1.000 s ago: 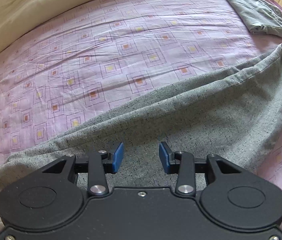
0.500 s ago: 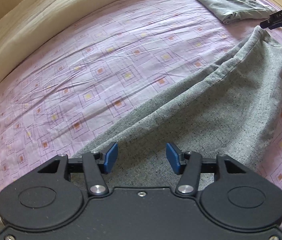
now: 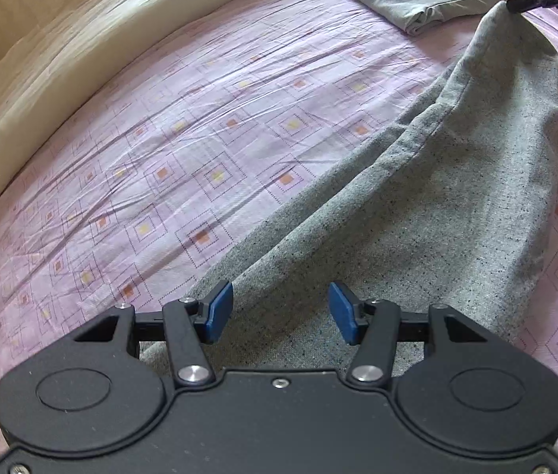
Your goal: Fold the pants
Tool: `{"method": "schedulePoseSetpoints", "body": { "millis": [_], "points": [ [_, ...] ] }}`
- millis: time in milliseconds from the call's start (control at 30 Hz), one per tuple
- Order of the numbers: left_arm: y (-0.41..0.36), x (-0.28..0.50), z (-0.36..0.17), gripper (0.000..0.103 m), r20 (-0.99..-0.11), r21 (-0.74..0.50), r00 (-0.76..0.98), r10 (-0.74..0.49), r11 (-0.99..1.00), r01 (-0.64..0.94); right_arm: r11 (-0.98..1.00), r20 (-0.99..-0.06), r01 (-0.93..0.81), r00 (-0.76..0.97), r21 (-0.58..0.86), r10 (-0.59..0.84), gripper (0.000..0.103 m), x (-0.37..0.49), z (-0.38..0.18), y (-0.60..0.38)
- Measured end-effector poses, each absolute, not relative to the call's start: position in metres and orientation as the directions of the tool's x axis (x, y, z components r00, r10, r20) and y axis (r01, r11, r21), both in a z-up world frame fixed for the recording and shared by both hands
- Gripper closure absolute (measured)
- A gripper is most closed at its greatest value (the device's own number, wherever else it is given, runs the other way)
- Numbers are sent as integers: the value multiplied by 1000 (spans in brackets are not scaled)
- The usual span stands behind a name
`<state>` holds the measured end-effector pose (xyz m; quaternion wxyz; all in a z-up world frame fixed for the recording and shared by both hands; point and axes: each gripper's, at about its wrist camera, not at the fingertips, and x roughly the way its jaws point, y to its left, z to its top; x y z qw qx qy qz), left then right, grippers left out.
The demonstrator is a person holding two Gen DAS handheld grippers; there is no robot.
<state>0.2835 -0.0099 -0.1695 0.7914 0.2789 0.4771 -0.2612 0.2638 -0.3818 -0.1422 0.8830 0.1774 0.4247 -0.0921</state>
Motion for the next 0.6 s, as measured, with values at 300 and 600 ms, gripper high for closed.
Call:
{"method": "schedulePoseSetpoints", "body": {
  "millis": [300, 600],
  "points": [
    [-31, 286, -194, 43, -897, 271, 431, -99, 647, 713, 879, -765, 402, 641, 258, -69, 100, 239, -130, -392],
    [-6, 344, -182, 95, -945, -7, 261, -194, 815, 580, 879, -786, 422, 611, 223, -94, 100, 271, -131, -390]
  ]
}}
